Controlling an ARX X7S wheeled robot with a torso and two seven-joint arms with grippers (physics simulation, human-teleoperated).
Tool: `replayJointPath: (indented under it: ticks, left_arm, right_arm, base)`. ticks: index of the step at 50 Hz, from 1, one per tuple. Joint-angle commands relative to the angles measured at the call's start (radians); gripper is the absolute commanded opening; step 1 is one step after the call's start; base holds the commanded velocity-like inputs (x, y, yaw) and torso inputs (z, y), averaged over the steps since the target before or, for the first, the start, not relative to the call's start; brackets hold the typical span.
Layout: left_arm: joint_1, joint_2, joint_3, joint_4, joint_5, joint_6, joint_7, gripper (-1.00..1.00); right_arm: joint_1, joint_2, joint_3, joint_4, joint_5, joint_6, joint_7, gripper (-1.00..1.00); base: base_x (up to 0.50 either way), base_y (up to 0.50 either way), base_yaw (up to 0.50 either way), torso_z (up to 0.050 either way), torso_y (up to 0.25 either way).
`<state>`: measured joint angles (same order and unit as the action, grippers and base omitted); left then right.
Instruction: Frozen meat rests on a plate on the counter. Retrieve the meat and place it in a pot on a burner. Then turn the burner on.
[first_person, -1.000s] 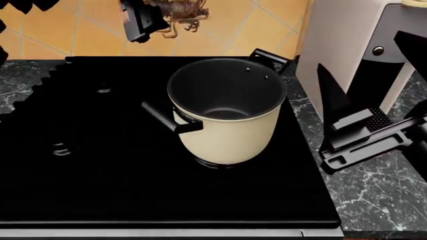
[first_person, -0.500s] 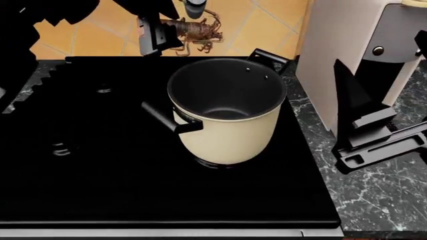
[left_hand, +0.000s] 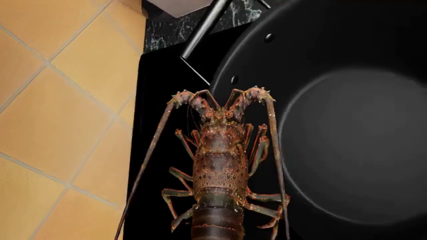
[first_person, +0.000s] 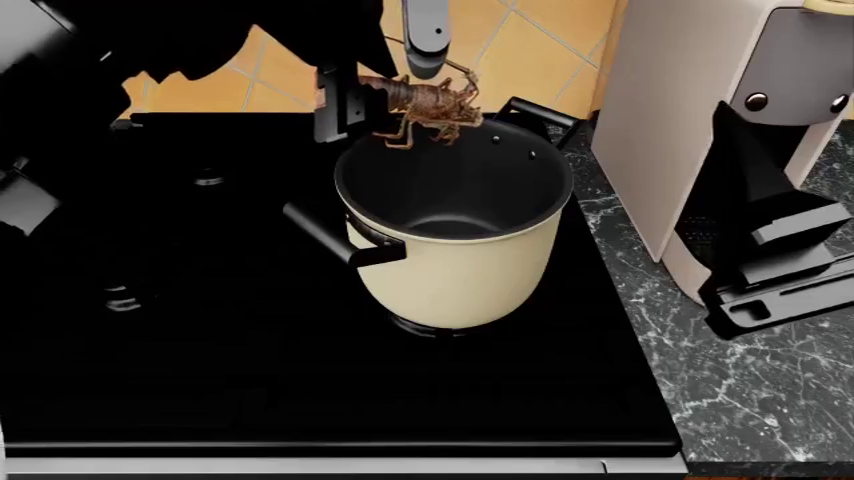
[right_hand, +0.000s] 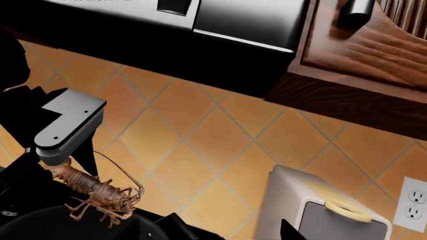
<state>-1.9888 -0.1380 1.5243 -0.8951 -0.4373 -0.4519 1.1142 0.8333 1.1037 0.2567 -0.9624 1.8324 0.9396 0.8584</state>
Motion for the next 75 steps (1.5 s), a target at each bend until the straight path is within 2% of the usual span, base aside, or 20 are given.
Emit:
replayJointPath:
  ticks: [1,17,30,39,47,57,75]
  left_arm:
    - [0.004,0.022,-0.015,0.001,-0.014,-0.001,0.008,-1.0]
    - [-0.007,0.033,0.006,0.005,0.006,0.01,0.032,-1.0]
    - [0.006,0.063,0.021,-0.025,0.021,0.032,0.049,-1.0]
    - [0.022,0.086,0.024,-0.078,0.029,0.064,0.059,-1.0]
    - [0.024,0.081,0.017,-0.046,0.021,0.061,0.06,-1.0]
    - [0.031,0.086,0.015,-0.03,0.017,0.058,0.061,-1.0]
    - [0.058,0.135,0.019,-0.113,0.03,0.115,0.081,-1.0]
  right_arm:
    - [-0.065,0.014,0.088,-0.014,0.013,0.002,0.012,1.0]
    - [-0.183,-0.024,0.237,-0.035,0.012,0.039,-0.006,1.0]
    - [-0.235,-0.062,0.305,-0.037,-0.009,0.07,-0.033,1.0]
    - [-0.233,-0.072,0.302,-0.028,-0.026,0.08,-0.047,1.0]
    - [-0.215,-0.052,0.28,-0.03,-0.008,0.068,-0.02,1.0]
    - [-0.227,-0.052,0.302,-0.034,0.004,0.071,-0.016,1.0]
    - [-0.241,-0.053,0.337,-0.039,0.026,0.084,0.002,1.0]
  base:
    - [0.0,0.0,0.0,0.0,0.0]
    - [0.0,0.0,0.0,0.0,0.0]
    - [0.0,0.0,0.0,0.0,0.0]
    - [0.0,0.0,0.0,0.0,0.0]
    - [0.0,0.0,0.0,0.0,0.0]
    - [0.0,0.0,0.0,0.0,0.0]
    - [0.0,0.0,0.0,0.0,0.001]
